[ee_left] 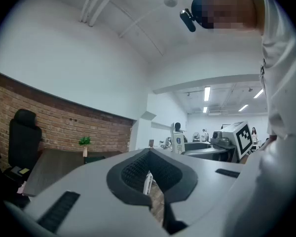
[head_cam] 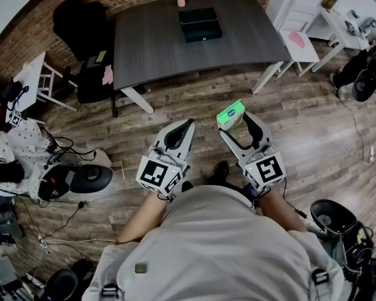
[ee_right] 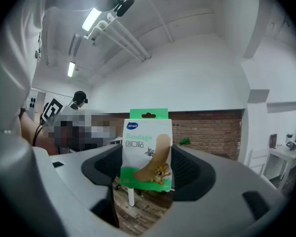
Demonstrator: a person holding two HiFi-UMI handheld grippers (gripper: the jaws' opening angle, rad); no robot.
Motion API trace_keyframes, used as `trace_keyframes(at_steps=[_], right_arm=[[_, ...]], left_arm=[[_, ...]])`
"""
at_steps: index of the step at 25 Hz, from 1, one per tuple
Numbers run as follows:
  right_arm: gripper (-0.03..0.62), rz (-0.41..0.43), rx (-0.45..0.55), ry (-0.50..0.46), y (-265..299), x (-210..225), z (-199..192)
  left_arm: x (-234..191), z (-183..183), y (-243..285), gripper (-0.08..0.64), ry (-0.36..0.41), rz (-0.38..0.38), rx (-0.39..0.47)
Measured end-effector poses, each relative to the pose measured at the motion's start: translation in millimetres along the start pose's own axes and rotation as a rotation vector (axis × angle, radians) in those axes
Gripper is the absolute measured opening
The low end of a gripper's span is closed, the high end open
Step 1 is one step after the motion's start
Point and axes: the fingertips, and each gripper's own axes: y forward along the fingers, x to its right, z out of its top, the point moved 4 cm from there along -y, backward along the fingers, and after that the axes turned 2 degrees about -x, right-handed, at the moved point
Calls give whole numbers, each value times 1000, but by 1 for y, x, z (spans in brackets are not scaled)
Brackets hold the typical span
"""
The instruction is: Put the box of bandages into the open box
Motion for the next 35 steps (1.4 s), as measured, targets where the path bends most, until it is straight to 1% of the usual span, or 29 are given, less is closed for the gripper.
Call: trace_keyframes(at_steps=[5,9,14,23,29,31,35], right_arm=[[301,16,17,-1,-6,30,-1],[301,8,32,11,-16,63,-5],[301,25,44,-7,-22,97,-10],[301,43,69,-3,-36,151,-14],[301,16,54,4,-22,190,-22],[301,11,51,6,-16,199,-24],[301,4,45,2,-5,208,-24]], left_arm=[[11,1,29,15,9,13,8],[24,1,59,15,18,27,12],[38,2,95,15,37,41,10],[60,4,150,15,49,46,6],[50,7,190,15,61,36,-2],[45,6,200,15,63,27,-7],[34,7,213,15,41,15,5]])
